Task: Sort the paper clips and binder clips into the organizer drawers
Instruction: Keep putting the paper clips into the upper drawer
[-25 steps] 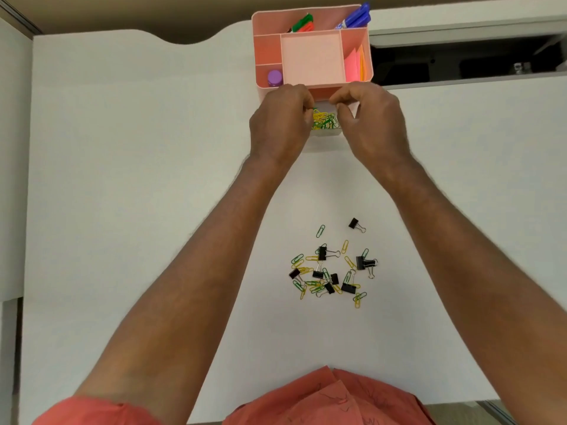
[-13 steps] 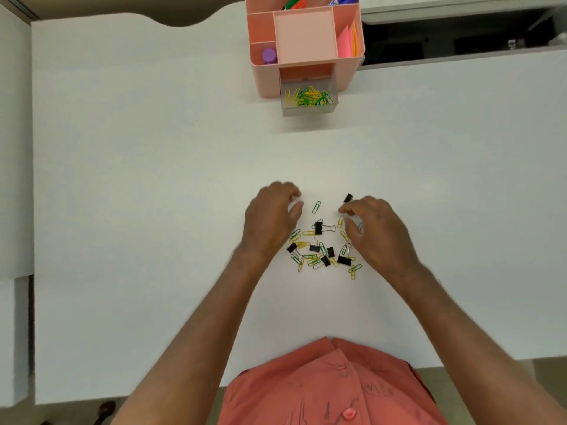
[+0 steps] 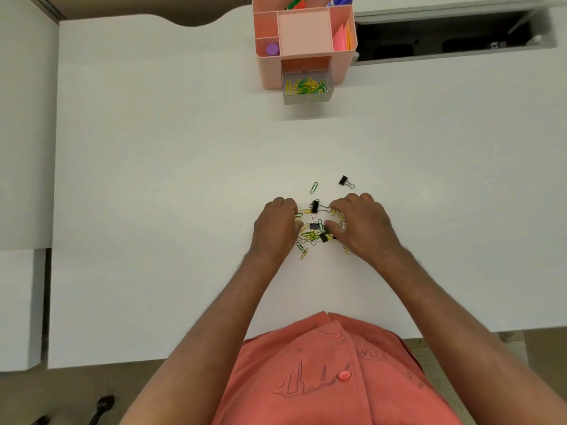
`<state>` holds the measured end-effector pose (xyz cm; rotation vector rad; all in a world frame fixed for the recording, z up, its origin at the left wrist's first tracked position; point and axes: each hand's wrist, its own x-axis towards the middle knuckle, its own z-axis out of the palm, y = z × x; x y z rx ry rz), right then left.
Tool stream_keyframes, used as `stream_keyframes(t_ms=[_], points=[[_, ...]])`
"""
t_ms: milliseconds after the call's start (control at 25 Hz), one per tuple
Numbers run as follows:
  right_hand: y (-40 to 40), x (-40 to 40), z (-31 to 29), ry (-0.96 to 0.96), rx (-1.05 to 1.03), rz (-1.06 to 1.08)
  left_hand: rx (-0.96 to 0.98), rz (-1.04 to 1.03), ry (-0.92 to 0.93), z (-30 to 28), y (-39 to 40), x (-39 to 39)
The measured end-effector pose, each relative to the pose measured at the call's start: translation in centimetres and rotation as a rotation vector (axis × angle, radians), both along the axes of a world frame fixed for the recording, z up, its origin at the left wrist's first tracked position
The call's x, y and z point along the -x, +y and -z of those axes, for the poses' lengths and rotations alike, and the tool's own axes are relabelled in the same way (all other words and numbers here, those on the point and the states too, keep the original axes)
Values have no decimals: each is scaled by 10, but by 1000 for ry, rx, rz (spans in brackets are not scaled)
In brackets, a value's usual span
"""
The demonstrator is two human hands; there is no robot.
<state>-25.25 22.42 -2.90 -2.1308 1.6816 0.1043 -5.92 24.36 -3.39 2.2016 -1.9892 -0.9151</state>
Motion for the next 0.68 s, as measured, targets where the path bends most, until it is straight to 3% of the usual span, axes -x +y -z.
stream_keyframes(t_ms=[240, 680], points=[[20, -19, 5, 122, 53, -32, 17, 14, -7, 2, 4, 4], [16, -34, 12, 27, 96, 52, -23, 69, -64, 2, 4, 10]])
